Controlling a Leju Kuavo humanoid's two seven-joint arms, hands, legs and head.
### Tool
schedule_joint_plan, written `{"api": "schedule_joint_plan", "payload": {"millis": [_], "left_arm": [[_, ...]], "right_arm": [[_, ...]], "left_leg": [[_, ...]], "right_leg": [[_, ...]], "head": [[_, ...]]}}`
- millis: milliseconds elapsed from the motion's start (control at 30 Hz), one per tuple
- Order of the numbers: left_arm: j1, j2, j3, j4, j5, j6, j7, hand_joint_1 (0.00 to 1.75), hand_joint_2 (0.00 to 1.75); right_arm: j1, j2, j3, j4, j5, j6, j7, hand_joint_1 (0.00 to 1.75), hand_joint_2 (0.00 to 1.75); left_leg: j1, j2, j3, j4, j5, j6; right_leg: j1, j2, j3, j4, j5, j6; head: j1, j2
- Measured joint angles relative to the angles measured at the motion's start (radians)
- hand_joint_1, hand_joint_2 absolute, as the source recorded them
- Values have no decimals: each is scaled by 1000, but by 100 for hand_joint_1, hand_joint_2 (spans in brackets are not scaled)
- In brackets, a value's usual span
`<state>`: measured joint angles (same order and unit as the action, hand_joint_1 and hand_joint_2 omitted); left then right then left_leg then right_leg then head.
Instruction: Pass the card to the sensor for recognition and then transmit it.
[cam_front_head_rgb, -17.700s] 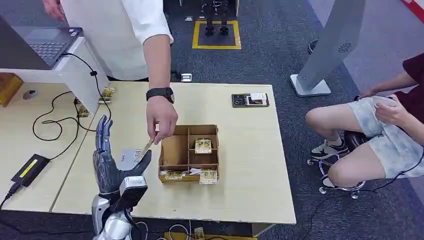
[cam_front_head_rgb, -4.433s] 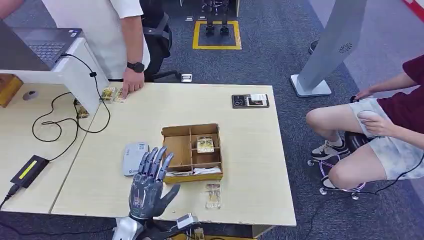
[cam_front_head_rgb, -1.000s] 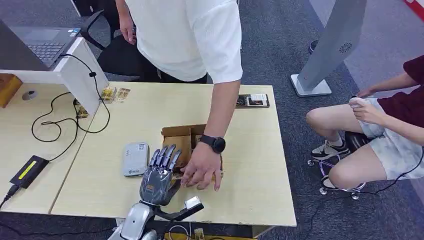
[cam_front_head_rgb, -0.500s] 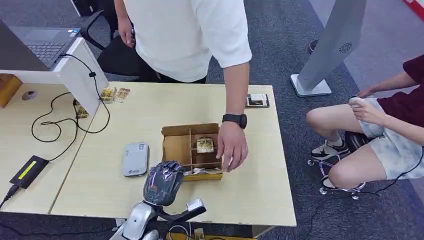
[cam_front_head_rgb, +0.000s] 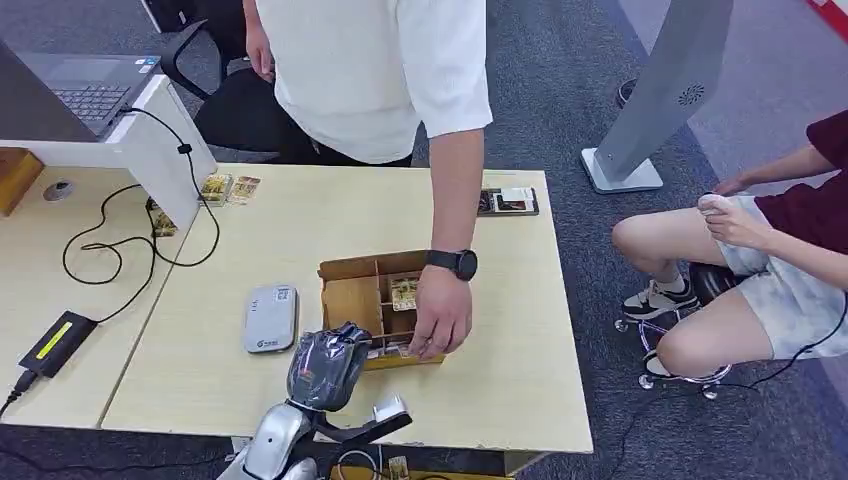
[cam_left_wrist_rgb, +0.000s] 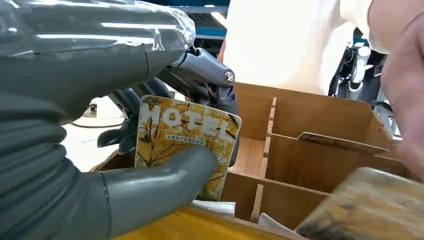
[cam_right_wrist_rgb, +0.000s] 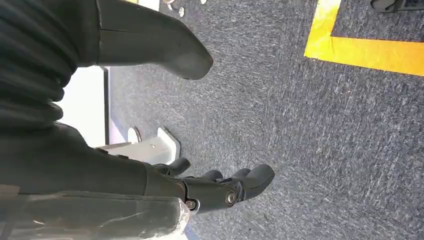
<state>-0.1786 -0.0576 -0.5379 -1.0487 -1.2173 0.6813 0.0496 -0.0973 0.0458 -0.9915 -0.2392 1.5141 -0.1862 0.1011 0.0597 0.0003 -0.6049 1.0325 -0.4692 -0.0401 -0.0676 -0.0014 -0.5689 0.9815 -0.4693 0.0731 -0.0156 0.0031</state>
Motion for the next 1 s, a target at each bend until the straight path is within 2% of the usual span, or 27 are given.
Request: {"api": "schedule_joint_plan", "payload": {"millis": [567,833,1000], "left_arm": [[0,0,-1,0,30,12,-2,175,175],[0,-2,-1,-14,88,12,-50,175,175],[0,-2,-1,-40,139,11,-52,175,175]], "right_arm": [[0,0,15,0,-17,0,0,0,175],[1,0,23,0,-32,-2,1,0,175],[2,0,29,0,-37,-1,1,0,175]], "left_leg": [[0,0,0,0,0,0],[0,0,0,0,-1,0],[0,0,0,0,-1,0]], "right_leg": [[0,0,0,0,0,0],[0,0,0,0,0,0],[0,0,0,0,0,0]], "head": [[0,0],[0,0],[0,0]]}}
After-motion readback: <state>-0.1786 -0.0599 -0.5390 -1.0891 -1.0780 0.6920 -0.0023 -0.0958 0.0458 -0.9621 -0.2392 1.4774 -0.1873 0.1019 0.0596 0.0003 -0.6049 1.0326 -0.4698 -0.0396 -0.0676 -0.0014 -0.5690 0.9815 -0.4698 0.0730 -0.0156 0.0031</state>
